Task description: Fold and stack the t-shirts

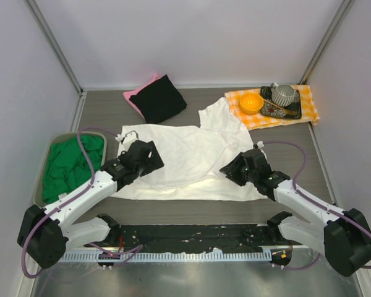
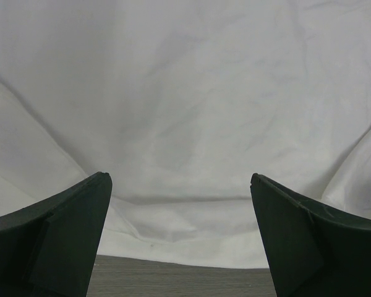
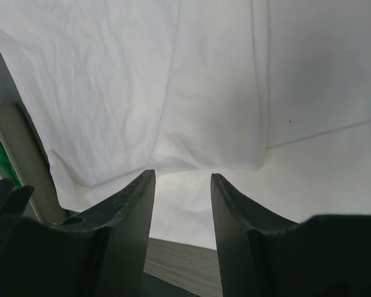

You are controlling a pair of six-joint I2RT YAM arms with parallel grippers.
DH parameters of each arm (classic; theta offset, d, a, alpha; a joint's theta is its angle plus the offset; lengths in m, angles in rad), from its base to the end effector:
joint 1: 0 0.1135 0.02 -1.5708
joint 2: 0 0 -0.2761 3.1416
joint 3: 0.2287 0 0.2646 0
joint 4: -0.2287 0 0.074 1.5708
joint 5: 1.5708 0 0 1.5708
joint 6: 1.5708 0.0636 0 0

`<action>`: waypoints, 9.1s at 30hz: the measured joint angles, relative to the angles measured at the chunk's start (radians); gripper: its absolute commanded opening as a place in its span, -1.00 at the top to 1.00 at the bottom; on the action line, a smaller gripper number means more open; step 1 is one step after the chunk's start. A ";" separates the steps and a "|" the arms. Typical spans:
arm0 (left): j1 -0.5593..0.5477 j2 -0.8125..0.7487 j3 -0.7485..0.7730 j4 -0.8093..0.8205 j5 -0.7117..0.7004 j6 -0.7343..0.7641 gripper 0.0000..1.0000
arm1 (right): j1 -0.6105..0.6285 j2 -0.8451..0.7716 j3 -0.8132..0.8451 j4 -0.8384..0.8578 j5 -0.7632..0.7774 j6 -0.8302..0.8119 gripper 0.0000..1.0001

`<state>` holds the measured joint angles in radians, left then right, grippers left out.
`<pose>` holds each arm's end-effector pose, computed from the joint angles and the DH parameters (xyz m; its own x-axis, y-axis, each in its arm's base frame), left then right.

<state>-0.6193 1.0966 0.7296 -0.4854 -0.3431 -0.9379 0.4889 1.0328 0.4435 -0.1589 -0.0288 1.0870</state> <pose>0.2112 -0.1243 0.2219 -0.6580 -0.4634 -0.5935 -0.2776 0.8820 -0.3809 0.1995 0.1082 0.1636 -0.7114 0.6238 -0.3236 0.3047 0.6887 0.6579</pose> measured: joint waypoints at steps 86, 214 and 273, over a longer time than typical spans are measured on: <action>0.038 0.056 -0.085 0.086 0.034 0.008 -1.00 | -0.010 0.578 0.362 0.230 -0.117 -0.129 0.71; 0.552 0.589 0.306 -0.321 0.193 0.346 1.00 | 0.309 0.080 -0.163 0.398 0.023 -0.272 -0.99; 0.282 0.189 -0.082 -0.031 0.319 0.158 -0.99 | 0.105 0.101 0.076 -0.143 0.212 -0.335 -0.99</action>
<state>-0.3370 1.2858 0.6476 -0.5167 -0.0238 -0.7799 0.5934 1.1343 0.5194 -0.3016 0.1837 0.7517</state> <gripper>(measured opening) 0.996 0.996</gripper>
